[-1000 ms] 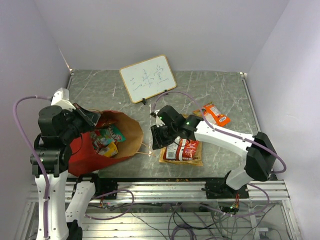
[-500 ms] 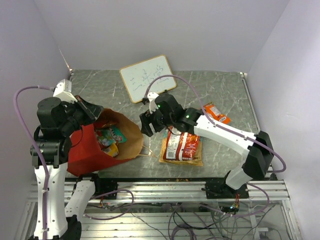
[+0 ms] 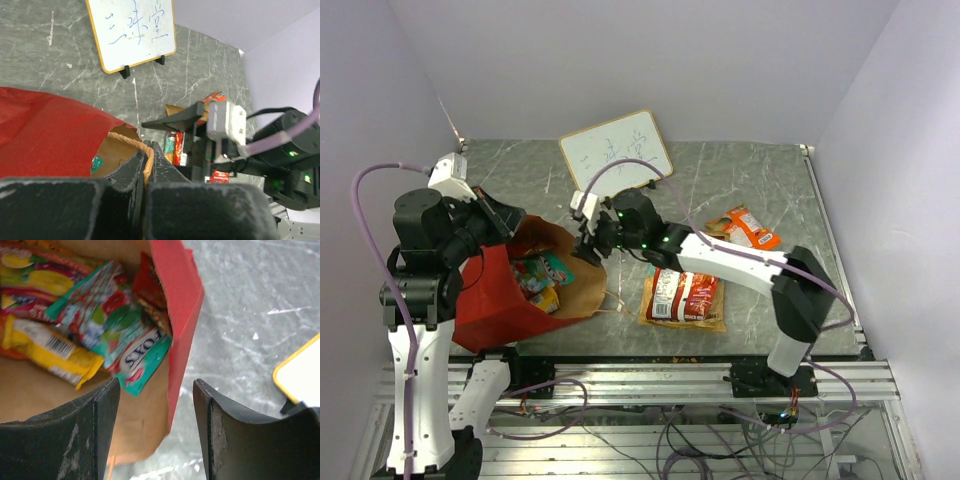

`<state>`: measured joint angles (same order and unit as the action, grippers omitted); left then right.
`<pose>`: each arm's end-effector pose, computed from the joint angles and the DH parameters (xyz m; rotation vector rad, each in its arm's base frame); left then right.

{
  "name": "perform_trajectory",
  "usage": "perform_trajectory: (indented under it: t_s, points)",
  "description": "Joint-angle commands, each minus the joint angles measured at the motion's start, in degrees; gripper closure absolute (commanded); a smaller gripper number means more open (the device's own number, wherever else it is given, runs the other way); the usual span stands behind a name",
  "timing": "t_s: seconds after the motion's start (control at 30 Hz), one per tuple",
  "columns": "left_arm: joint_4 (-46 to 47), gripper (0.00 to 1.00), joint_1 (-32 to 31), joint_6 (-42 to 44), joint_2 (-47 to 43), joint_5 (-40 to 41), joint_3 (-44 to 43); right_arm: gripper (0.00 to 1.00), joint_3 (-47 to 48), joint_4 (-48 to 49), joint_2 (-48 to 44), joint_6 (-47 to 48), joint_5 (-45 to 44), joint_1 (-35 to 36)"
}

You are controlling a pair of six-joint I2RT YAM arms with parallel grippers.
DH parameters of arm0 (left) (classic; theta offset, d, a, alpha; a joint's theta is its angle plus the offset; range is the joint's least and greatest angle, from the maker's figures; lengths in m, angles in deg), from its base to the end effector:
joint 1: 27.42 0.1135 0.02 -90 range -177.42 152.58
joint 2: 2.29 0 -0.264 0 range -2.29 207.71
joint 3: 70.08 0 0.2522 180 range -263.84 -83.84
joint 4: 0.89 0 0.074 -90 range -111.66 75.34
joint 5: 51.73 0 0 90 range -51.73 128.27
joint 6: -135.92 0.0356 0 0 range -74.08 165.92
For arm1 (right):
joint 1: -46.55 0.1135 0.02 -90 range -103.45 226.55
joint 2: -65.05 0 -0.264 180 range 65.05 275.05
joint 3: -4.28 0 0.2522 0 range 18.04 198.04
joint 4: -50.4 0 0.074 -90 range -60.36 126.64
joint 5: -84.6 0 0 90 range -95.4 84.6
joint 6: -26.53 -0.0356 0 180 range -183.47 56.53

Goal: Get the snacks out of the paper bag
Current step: Adjust the paper bag at the center of the board.

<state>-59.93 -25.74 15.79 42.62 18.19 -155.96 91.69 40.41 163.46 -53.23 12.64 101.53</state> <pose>0.1259 -0.0085 0.4319 -0.2868 1.9001 -0.6669 0.2245 0.3395 0.2879 -1.2592 1.5640 0.8152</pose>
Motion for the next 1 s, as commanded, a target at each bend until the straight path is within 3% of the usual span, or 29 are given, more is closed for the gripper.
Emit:
perform_trajectory:
  t_s: [0.0, 0.13, 0.37, 0.77, 0.97]
  points:
    - [2.63, 0.93, -0.09, 2.67, -0.20, -3.07, -1.61, 0.45, 7.31, 4.64, 7.04, 4.99, -1.15, 0.09]
    - [4.16, 0.93, -0.07, 2.52, -0.59, -4.53, -0.31, 0.58, 11.04, 5.74, 9.83, 3.51, -3.33, 0.17]
    - [6.37, 0.93, -0.09, 1.05, 1.60, -4.21, 1.55, 0.99, 9.87, 7.02, 8.43, 2.51, -16.48, -0.29]
    - [11.62, 0.93, -0.09, -2.04, 9.34, -8.92, -1.65, 1.00, 1.86, 8.64, -0.33, 1.10, -28.66, -1.21]
    - [7.95, 0.93, -0.09, -1.75, 6.95, -10.60, -1.26, 1.00, -1.24, 4.59, -5.60, -3.61, -26.25, -1.13]
